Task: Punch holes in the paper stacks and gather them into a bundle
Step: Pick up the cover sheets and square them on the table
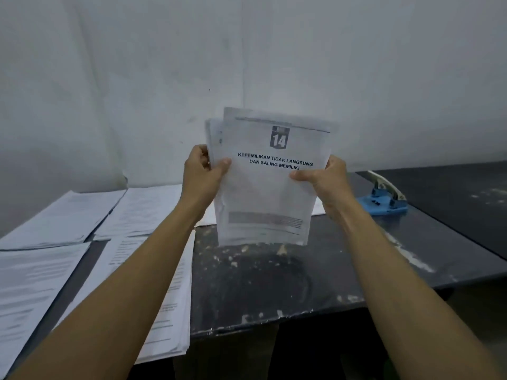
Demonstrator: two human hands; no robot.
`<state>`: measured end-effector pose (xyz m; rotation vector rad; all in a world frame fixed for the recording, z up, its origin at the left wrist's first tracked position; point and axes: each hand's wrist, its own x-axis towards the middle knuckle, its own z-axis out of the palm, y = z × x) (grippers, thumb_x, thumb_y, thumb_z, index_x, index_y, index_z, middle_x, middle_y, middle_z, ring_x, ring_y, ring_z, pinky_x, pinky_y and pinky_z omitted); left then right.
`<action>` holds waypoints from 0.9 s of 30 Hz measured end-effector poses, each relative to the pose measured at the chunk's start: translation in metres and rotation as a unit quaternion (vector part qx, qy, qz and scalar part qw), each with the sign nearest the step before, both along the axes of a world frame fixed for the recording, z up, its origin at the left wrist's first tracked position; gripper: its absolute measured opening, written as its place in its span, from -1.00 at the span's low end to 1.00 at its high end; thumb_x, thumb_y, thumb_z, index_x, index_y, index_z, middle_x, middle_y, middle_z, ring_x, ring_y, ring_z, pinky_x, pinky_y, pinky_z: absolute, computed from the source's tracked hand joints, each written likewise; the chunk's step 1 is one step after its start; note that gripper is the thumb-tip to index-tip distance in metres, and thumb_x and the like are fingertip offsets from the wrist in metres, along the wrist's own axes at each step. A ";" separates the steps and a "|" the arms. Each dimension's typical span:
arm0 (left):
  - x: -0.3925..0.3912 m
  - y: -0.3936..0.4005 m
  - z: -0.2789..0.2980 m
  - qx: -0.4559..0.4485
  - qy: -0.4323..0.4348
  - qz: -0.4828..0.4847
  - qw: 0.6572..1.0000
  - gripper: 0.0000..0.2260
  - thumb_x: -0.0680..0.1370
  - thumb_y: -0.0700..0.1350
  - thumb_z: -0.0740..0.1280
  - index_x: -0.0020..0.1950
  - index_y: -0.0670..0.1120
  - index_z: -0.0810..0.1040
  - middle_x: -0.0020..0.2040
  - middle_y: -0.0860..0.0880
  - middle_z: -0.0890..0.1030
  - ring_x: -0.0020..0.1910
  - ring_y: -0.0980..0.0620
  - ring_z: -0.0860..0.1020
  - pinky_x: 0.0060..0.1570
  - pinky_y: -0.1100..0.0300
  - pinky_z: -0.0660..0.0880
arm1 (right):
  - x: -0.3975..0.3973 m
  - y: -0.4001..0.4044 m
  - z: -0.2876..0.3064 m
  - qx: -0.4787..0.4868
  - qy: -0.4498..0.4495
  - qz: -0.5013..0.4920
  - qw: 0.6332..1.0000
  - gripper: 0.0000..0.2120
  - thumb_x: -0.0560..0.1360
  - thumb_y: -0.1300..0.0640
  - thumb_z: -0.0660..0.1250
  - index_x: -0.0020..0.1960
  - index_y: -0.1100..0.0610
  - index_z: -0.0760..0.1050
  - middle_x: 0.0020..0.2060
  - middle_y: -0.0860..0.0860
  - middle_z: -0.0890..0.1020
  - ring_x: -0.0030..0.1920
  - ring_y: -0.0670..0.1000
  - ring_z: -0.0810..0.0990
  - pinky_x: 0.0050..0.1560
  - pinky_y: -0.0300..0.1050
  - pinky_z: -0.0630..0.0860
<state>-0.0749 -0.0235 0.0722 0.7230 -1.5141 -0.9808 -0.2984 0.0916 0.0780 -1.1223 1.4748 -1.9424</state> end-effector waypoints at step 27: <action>-0.012 0.004 -0.024 0.002 -0.023 -0.021 1.000 -0.80 0.59 -0.15 0.39 0.21 -0.13 0.61 -0.03 0.13 0.67 -0.19 0.27 0.67 -0.30 0.39 0.56 | 0.017 -0.015 -0.034 0.029 0.049 -0.069 0.996 -0.89 0.51 0.28 0.31 -0.12 0.16 0.61 -0.08 0.23 0.68 -0.16 0.09 0.63 -0.14 0.00 0.55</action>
